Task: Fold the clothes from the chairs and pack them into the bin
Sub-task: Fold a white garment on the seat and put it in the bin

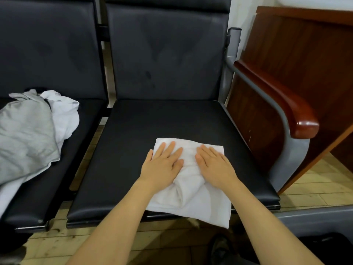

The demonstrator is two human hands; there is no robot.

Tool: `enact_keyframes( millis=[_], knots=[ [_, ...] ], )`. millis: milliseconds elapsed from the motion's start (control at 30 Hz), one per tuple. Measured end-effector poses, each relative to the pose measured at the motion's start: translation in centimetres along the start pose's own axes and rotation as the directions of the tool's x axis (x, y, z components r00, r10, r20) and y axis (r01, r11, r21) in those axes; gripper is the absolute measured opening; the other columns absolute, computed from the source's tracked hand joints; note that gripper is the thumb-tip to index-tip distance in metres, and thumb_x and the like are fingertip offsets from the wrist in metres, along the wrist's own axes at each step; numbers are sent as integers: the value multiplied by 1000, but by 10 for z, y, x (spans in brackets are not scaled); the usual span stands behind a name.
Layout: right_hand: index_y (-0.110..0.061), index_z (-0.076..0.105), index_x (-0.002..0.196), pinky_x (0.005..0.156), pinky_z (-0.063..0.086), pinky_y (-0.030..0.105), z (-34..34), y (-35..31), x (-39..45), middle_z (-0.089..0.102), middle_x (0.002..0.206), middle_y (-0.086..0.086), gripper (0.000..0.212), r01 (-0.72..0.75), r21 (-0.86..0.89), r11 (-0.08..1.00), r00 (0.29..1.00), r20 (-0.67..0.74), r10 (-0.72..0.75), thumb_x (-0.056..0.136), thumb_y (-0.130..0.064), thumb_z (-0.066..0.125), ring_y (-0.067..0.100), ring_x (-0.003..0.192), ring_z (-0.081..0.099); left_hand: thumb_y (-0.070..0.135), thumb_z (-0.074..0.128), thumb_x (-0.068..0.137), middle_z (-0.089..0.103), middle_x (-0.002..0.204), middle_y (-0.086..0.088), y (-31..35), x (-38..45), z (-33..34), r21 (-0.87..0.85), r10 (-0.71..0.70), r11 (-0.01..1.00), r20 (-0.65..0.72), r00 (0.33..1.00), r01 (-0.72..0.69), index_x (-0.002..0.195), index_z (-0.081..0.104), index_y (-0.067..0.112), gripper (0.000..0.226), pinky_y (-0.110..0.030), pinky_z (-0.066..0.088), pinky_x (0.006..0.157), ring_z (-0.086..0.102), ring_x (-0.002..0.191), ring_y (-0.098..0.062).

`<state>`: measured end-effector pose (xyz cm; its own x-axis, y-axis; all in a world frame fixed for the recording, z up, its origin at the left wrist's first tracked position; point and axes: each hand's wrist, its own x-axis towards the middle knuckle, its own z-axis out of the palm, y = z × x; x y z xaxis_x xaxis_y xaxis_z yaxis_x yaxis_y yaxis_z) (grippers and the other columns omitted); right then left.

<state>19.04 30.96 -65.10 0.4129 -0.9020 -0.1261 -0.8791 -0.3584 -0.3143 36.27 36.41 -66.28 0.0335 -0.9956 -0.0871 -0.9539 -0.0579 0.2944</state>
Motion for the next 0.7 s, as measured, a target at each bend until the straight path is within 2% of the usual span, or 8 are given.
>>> enact_keyframes(
  millis=[67, 167, 233, 300, 367, 467, 567, 700],
  knots=[
    [-25, 4, 153, 115, -11, 36, 2, 9, 4, -1, 160, -7, 54, -60, -63, 996, 997, 42, 63, 102, -44, 10, 12, 147, -5, 46, 15, 100, -8, 157, 16, -1, 4, -1, -6, -44, 999, 1, 999, 44, 149, 7, 41, 49, -44, -7, 116, -12, 144, -12],
    [-25, 10, 152, 112, -19, 46, -1, 7, 11, 3, 160, -7, 51, -56, -105, 993, 998, 18, 59, 103, -38, 12, 12, 147, -4, 46, 15, 100, -9, 158, 13, -7, 10, -3, -30, -99, 995, -22, 995, 98, 149, 7, 41, 49, -45, -10, 114, -14, 144, -13],
    [-28, 30, 147, 112, -18, 48, -4, 2, 9, 17, 158, -9, 45, -37, -12, 999, 999, -31, 37, 104, -34, 19, 9, 146, 6, 45, 17, 101, -4, 158, 11, -11, 11, -4, -93, -98, 991, -60, 993, 92, 150, 10, 37, 50, -41, -10, 115, -12, 145, -13],
    [-32, 49, 135, 112, -15, 40, -7, -4, 4, 33, 151, -13, 39, 10, 131, 991, 993, -118, 5, 103, -36, 27, 2, 141, 19, 41, 22, 102, 5, 159, 10, -15, 9, -5, -203, -80, 978, -102, 992, 58, 150, 17, 32, 50, -36, -9, 115, -6, 145, -10],
    [-34, 57, 127, 111, -8, 32, -10, -12, -3, 44, 143, -17, 34, 97, 214, 972, 982, -179, -58, 101, -40, 36, -5, 133, 29, 38, 26, 102, 11, 158, 9, -17, 2, -9, -235, -49, 972, -122, 991, 19, 148, 24, 30, 48, -32, -7, 115, -1, 145, -8],
    [-35, 58, 125, 111, -2, 29, -12, -29, -9, 51, 135, -20, 31, 178, 295, 939, 975, -181, -128, 97, -43, 45, -12, 119, 35, 38, 28, 102, 12, 158, 8, -20, -14, -16, -142, 31, 989, -124, 992, -49, 148, 27, 28, 47, -30, -5, 115, 2, 145, -6],
    [-35, 54, 128, 109, -1, 30, -4, -42, -9, 54, 132, -17, 34, 163, 262, 951, 980, -155, -125, 95, -45, 49, -2, 119, 44, 43, 24, 101, 7, 158, 10, -33, -32, -20, -53, 61, 997, -57, 996, -64, 148, 21, 33, 48, -32, -5, 116, 1, 145, -6],
    [-35, 53, 128, 105, 7, 34, 6, -56, -4, 51, 133, -14, 36, 126, 182, 975, 985, -142, -101, 93, -40, 54, 6, 124, 41, 59, 16, 94, -6, 157, 14, -52, -52, -21, 46, 57, 997, 90, 994, -62, 149, 2, 39, 60, -36, -7, 116, -3, 145, -7]
  ],
)
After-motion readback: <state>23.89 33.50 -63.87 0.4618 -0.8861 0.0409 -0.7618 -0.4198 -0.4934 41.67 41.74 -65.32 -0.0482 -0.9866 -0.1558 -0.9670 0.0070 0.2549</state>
